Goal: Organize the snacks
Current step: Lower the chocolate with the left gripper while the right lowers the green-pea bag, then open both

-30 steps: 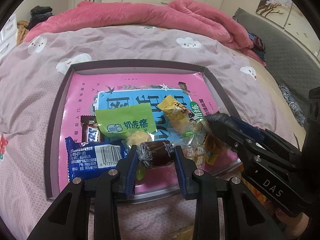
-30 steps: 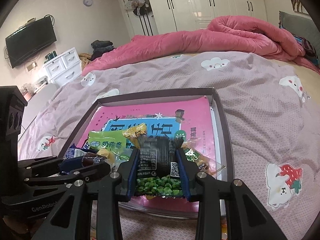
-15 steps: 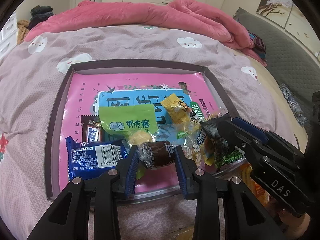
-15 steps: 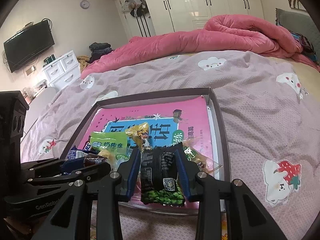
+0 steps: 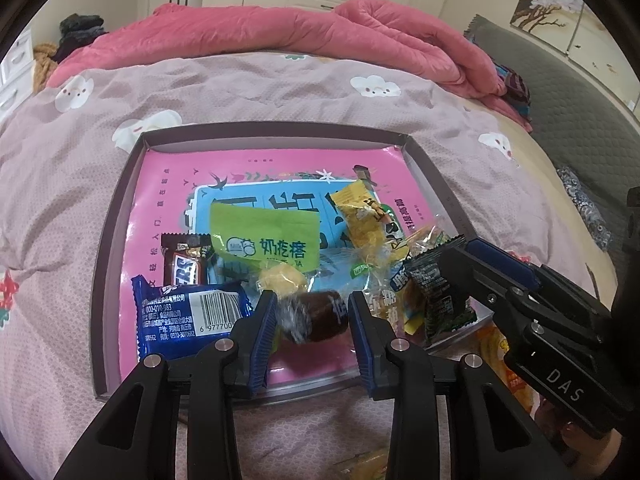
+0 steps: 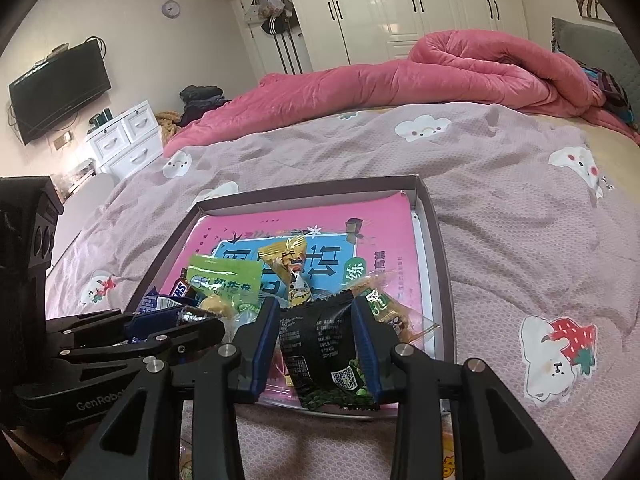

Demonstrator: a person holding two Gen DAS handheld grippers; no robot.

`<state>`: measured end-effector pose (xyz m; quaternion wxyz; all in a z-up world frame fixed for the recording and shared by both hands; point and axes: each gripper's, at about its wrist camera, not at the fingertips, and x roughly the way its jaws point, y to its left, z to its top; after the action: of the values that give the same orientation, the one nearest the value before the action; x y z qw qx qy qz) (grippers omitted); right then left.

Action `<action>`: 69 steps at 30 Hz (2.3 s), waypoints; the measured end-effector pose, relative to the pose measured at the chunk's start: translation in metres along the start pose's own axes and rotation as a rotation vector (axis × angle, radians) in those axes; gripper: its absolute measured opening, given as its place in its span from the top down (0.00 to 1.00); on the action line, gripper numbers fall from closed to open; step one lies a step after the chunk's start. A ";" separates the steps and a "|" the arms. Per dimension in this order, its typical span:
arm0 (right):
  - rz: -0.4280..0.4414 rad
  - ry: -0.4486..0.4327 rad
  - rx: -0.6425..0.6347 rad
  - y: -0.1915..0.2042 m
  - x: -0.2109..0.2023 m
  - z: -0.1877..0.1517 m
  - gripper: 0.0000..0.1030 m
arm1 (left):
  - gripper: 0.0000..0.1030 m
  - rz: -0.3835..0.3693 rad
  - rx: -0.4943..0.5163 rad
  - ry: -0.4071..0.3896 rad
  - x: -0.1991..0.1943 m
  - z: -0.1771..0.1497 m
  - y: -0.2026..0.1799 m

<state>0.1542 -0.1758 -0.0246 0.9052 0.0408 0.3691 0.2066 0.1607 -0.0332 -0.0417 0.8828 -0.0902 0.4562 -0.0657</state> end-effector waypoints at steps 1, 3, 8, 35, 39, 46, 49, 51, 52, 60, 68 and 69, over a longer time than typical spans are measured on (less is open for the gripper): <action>-0.003 0.000 0.000 0.000 0.000 0.000 0.64 | 0.63 0.001 0.002 0.000 0.000 0.000 0.000; -0.002 -0.002 0.002 0.000 -0.001 0.000 0.64 | 0.61 0.002 0.001 0.000 -0.001 0.000 0.000; -0.006 -0.006 0.008 -0.003 -0.004 0.000 0.64 | 0.56 0.007 0.003 -0.002 -0.004 0.000 -0.002; -0.024 -0.064 0.029 -0.009 -0.025 0.004 0.52 | 0.42 0.009 -0.003 -0.021 -0.024 0.003 -0.002; -0.031 -0.072 0.034 -0.009 -0.028 0.004 0.51 | 0.42 0.012 -0.001 -0.022 -0.025 0.003 -0.002; -0.041 -0.092 0.034 -0.010 -0.035 0.004 0.47 | 0.26 0.014 0.000 -0.024 -0.028 0.001 0.000; -0.045 -0.103 0.033 -0.010 -0.038 0.004 0.44 | 0.26 0.013 -0.001 -0.028 -0.031 -0.002 0.001; -0.046 -0.110 0.034 -0.010 -0.040 0.004 0.43 | 0.26 0.015 -0.002 -0.026 -0.032 -0.003 0.002; -0.046 -0.112 0.034 -0.010 -0.041 0.004 0.42 | 0.26 0.016 -0.004 -0.027 -0.033 -0.003 0.002; -0.061 -0.129 0.038 -0.010 -0.048 0.003 0.35 | 0.26 0.016 -0.007 -0.034 -0.040 -0.004 0.003; -0.073 -0.144 0.036 -0.008 -0.055 0.002 0.30 | 0.26 0.013 -0.005 -0.040 -0.045 -0.006 0.001; -0.073 -0.144 0.036 -0.008 -0.056 0.002 0.29 | 0.26 0.013 -0.003 -0.040 -0.046 -0.006 0.001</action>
<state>0.1220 -0.2054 0.0116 0.9356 0.0583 0.3078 0.1631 0.1300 -0.0239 -0.0090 0.8921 -0.0898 0.4391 -0.0573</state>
